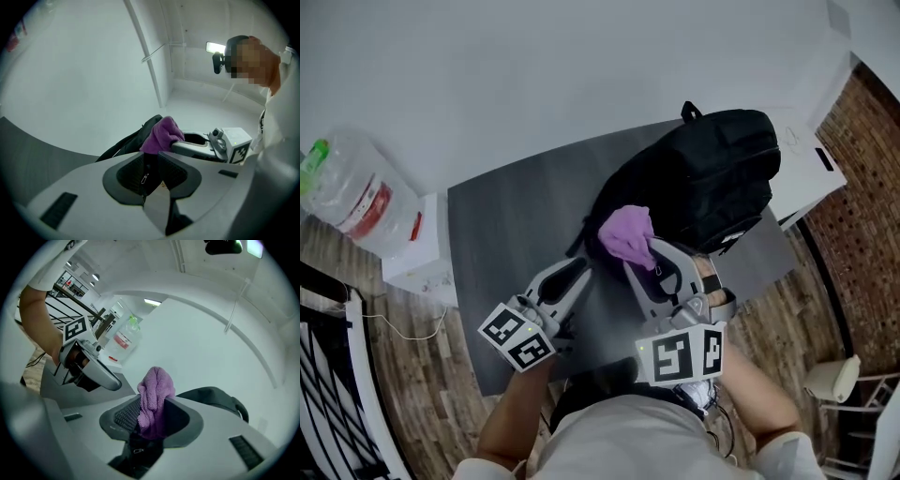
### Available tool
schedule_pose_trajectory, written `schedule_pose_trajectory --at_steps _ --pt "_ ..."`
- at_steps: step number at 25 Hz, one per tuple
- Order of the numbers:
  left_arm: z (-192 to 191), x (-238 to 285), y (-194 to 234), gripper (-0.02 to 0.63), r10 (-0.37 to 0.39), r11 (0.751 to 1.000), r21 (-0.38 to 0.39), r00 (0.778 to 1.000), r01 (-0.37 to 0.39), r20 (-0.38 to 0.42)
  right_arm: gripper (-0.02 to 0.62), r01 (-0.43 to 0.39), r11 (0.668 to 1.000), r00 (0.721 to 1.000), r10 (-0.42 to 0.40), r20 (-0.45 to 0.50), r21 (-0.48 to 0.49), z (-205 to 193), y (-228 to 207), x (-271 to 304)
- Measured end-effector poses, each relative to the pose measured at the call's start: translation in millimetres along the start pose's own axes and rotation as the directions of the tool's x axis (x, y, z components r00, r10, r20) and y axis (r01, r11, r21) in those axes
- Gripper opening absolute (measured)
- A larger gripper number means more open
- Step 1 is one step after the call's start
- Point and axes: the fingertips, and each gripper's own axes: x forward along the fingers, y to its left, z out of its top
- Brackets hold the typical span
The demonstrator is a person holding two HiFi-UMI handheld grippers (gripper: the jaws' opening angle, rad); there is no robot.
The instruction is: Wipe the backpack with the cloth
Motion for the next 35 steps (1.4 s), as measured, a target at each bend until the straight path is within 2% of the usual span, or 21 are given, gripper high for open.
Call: schedule_pose_trajectory --at_steps 5,9,15,19,21,22,26,30,35 --pt "19.5 16.3 -6.5 0.094 -0.045 0.998 0.031 0.999 0.045 -0.008 0.137 0.136 0.989 0.991 -0.135 0.020 -0.061 22.3 -37.3 -12.6" --pt "34.3 26.8 -10.6 0.094 -0.113 0.992 0.050 0.993 0.114 -0.034 0.138 0.279 0.951 0.960 -0.279 0.016 -0.132 38.5 -77.8 -19.1" --pt "50.6 37.3 -12.3 0.093 -0.207 0.975 0.071 0.977 0.211 -0.055 0.138 0.436 0.871 0.888 -0.457 -0.048 -0.227 47.5 -138.2 -20.5" --pt "49.0 38.5 -10.5 0.094 -0.234 0.970 0.053 0.970 0.238 -0.072 0.137 0.501 0.807 0.825 -0.554 -0.109 -0.314 46.1 -172.5 -20.2" --pt "47.0 37.2 -6.6 0.094 -0.238 0.969 0.045 0.968 0.242 -0.077 0.137 0.498 0.799 0.805 -0.570 -0.162 -0.337 34.7 -180.7 -12.8" --pt "45.5 36.0 -4.5 0.094 -0.239 0.969 0.039 0.968 0.242 -0.079 0.138 0.484 0.807 0.805 -0.563 -0.190 -0.338 26.6 -179.0 -7.0" --pt "38.7 29.3 2.9 0.093 -0.238 0.971 0.020 0.968 0.240 -0.082 0.137 0.409 0.847 0.825 -0.502 -0.259 -0.340 1.5 -147.6 11.9" --pt "34.6 22.4 14.4 0.094 -0.231 0.973 0.002 0.970 0.232 -0.078 0.137 0.383 0.852 0.831 -0.486 -0.270 -0.357 -1.6 -126.0 22.9" --pt "26.7 16.2 21.2 0.094 -0.230 0.973 -0.031 0.971 0.228 -0.070 0.137 0.313 0.865 0.853 -0.438 -0.284 -0.394 -1.3 -99.3 39.8"
